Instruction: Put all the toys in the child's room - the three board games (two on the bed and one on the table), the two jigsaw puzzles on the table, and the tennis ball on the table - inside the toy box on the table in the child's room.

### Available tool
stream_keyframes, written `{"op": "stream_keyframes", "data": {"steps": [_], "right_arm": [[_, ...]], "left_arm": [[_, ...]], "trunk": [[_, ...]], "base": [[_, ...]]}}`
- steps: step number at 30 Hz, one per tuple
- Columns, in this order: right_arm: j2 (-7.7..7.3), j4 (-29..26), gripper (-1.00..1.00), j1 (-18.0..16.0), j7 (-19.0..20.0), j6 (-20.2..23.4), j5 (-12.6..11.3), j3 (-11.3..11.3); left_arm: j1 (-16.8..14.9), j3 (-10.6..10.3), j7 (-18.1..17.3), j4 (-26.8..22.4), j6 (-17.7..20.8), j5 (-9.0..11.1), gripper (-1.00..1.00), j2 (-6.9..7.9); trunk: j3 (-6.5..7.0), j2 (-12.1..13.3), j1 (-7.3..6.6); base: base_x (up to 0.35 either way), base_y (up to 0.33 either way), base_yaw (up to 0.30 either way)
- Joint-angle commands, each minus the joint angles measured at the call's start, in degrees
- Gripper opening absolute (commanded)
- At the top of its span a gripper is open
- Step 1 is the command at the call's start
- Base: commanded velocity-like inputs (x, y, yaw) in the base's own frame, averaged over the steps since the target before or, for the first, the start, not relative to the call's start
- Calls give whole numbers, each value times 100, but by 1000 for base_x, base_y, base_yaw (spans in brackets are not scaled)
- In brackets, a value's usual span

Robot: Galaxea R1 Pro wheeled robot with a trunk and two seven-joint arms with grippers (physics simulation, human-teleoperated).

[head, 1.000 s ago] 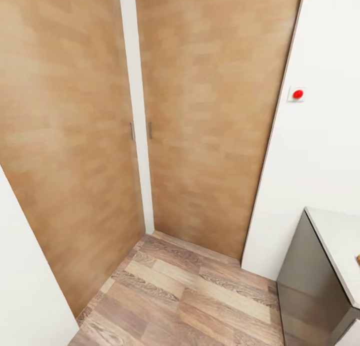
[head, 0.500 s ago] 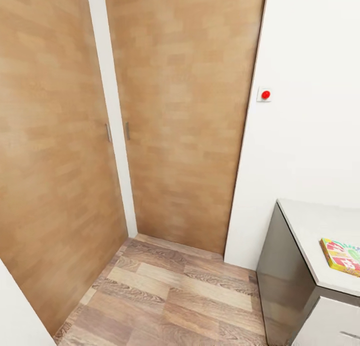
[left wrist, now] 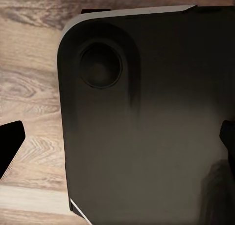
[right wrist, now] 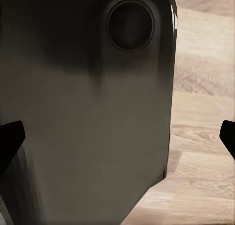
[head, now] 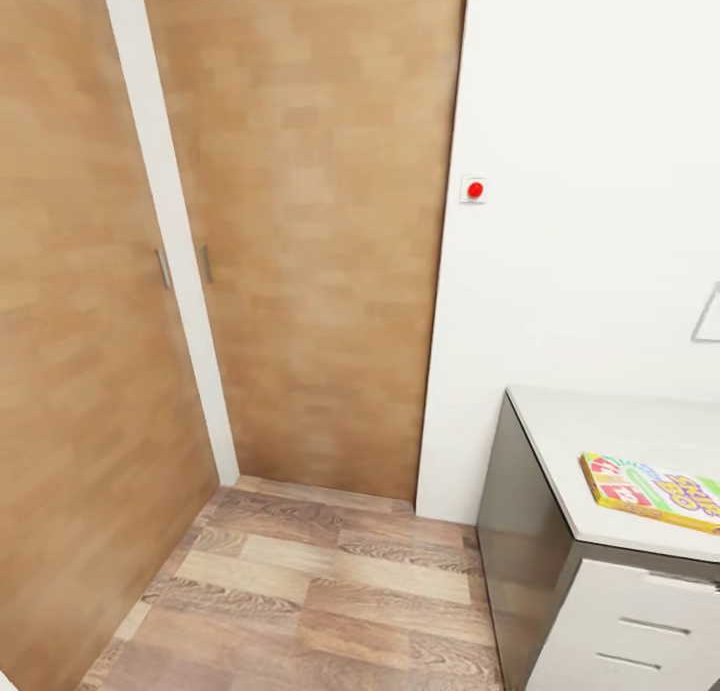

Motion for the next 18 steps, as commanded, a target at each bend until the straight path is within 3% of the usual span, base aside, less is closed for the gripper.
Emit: {"op": "stream_keyframes", "data": {"steps": [1,18], "right_arm": [[1,-2,100,-1,-1,-2,-9,-6],[1,-2,100,-1,-1,-1,-9,-6]], "left_arm": [[-1,-1,-2,1,-18,-4,100,0],[-1,-1,-2,1,-18,-4,100,0]], "trunk": [[-4,-2,0],[-4,-2,0]], "base": [[0,0,-261],[0,0,-261]]}}
